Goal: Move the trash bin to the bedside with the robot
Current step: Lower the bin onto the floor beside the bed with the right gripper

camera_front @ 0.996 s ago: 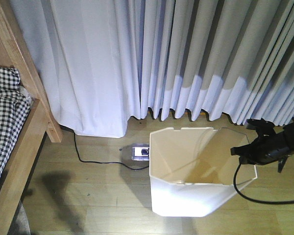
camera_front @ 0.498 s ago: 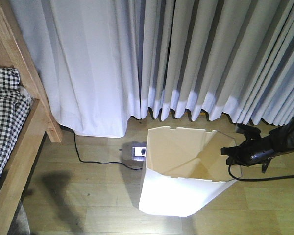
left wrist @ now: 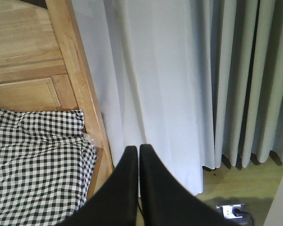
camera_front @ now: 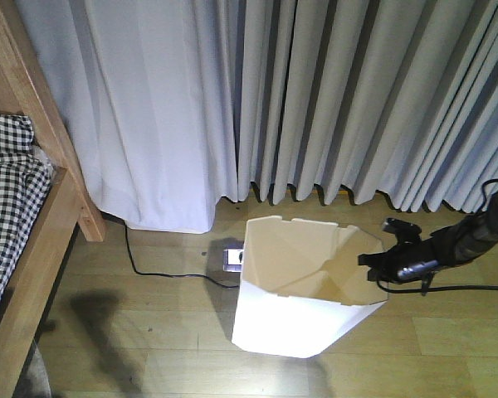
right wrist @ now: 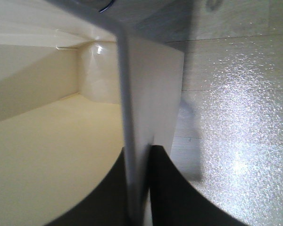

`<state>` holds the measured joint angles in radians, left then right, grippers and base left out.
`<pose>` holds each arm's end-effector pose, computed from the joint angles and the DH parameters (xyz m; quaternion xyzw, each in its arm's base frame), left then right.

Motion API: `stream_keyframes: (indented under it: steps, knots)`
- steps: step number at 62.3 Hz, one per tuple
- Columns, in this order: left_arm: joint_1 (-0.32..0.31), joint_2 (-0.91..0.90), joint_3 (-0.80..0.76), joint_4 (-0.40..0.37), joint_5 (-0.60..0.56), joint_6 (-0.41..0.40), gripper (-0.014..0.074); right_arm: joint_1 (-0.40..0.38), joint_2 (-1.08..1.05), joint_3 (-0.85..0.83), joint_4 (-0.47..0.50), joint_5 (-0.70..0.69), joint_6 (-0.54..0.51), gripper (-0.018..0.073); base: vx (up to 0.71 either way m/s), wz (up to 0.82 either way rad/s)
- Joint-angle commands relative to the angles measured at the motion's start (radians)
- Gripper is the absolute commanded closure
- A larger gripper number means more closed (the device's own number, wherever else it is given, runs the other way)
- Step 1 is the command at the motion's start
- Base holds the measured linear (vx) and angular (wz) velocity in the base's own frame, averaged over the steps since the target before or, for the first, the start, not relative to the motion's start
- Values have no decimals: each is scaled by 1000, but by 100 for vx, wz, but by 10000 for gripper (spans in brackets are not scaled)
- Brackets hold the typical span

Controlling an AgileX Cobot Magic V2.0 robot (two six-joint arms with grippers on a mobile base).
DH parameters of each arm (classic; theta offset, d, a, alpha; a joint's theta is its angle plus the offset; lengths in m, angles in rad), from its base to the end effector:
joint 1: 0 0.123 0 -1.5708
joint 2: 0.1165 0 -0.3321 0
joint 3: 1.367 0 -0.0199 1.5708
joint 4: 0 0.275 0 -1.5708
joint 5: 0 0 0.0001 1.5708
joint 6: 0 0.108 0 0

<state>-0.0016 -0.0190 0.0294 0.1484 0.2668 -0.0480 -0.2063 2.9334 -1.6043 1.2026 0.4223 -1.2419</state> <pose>0.0482 0.0041 0.1761 0.0248 0.7696 0.0448 0.6364 0.4539 -0.0527 -0.1988 0.0496 0.9762 0.1809 0.1087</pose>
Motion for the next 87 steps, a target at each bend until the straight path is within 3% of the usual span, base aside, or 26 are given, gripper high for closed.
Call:
stream_keyframes:
  steps: [1, 34, 58, 78, 87]
  knots:
    - [-6, -10, 29, -1, -73, -8, 602, 12, -51, -52, 56, 156, 24, 565, 0, 0]
    - [-6, -10, 29, -1, -73, -8, 602, 82, 39, -144, 59, 38, 57, 550, 0, 0]
    - [-6, -10, 29, -1, -73, -8, 602, 83, 98, -150, 58, -5, 32, 530, 0, 0]
    - [-6, -10, 29, -1, -73, -8, 602, 83, 169, -274, 56, 106, 42, 508, 0, 0]
    - [-6, -10, 29, -1, -73, -8, 602, 83, 172, -285, 55, 88, 42, 503, 0, 0]
